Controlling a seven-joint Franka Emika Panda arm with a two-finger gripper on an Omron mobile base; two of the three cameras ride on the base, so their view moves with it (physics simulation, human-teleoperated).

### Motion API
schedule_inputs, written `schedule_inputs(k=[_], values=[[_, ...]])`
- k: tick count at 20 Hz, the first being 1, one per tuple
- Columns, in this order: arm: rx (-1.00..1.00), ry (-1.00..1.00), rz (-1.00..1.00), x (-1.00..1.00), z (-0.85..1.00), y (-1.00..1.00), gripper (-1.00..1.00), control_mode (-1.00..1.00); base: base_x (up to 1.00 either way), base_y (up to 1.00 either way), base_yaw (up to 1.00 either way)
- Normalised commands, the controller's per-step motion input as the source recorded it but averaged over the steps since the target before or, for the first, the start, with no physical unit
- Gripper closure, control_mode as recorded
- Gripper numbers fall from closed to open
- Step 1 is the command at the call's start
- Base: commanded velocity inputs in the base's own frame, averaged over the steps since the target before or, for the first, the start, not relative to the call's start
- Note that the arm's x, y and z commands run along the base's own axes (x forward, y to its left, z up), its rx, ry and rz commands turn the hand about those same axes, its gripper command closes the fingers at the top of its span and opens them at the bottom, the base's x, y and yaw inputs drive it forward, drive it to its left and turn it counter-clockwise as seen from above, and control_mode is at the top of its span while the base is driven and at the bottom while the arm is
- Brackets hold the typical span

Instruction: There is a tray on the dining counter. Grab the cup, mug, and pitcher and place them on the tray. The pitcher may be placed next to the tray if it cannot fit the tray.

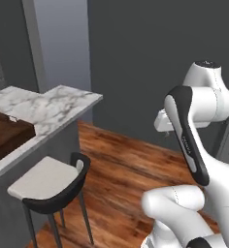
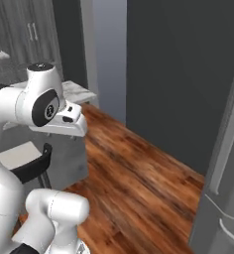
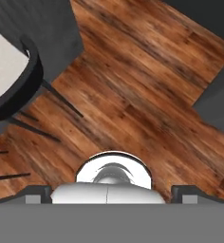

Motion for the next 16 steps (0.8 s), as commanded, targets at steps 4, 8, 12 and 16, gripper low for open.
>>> schedule_inputs(k=[4,8,12,16], values=[[0.0,0.0,0.0,0.0,0.0,0.0,-1.0,1.0,0.96,0.0,0.0],[0.0,0.0,0.0,0.0,0.0,0.0,-1.0,1.0,0.92,0.0,0.0],[0.0,0.0,0.0,0.0,0.0,0.0,-1.0,1.0,0.86,0.0,0.0],[0.0,0.0,0.0,0.0,0.0,0.0,-1.0,1.0,0.87,0.0,0.0]])
